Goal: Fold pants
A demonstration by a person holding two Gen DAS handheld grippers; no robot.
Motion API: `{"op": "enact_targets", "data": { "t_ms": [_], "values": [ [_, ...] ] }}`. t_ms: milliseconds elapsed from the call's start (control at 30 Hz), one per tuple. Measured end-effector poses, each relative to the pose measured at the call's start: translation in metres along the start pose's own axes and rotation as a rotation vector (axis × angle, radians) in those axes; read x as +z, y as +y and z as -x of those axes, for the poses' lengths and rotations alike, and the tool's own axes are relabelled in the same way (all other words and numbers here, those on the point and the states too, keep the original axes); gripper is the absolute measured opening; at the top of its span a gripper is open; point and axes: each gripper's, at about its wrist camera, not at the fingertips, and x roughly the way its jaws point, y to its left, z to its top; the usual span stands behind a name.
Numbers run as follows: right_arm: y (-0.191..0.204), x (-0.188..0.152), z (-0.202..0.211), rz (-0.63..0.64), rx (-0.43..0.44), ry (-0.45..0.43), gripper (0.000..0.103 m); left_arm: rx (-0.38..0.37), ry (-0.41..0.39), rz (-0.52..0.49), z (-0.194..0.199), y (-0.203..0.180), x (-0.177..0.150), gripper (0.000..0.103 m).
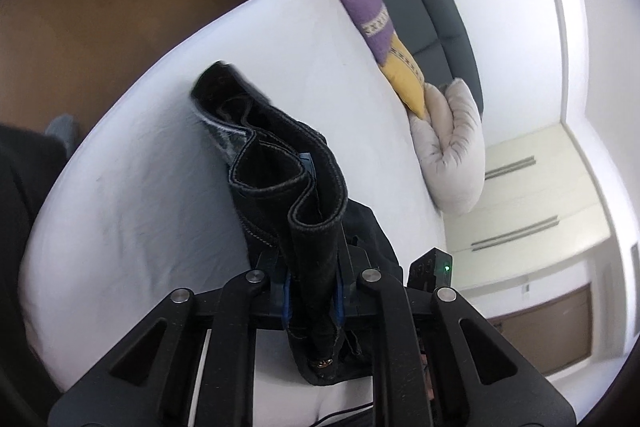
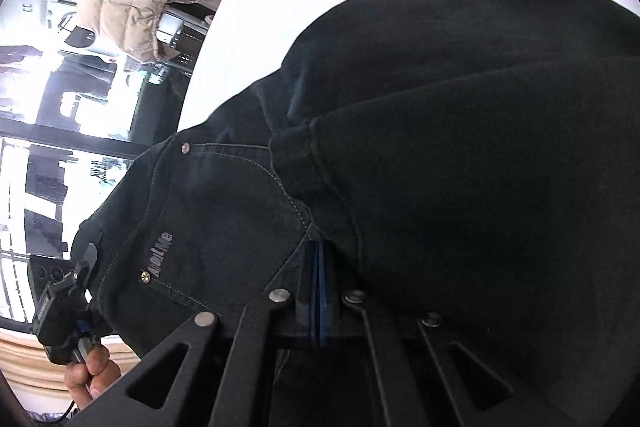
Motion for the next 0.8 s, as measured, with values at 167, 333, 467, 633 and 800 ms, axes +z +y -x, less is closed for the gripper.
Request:
{"op": "enact_targets", "data": {
  "t_ms": [167,333,467,633,800],
  "values": [
    [-0.009,-0.001,0.05,0.006,0.151,-0.09,0.061,0.03,0.034,-0.262,-0.029,-0.073,-0.011,0.013],
    [-0.02,0.01,0.111,0.001,0.358,-0.149,0.095,0.074,0.13,-0.571,-0.086,-0.142,-0.063,0.013],
    [-0.036,0.013,0.131,-0.002,0.392,-0.138,0.096,0.117,0.222,-0.743,-0.129,-0.164,-0.109,0.013],
    [-0.044,0.008,0.132,-0.016,0.382,-0.129,0.096,0.178,0.293,-0.886,-0.163,-0.172,-0.148,0.013],
    [-0.031,0.002,0.124,0.061,0.268,-0.095,0.082,0.236,0.314,-1.023,-0.188,-0.191,-0.173,0.013]
  ]
}}
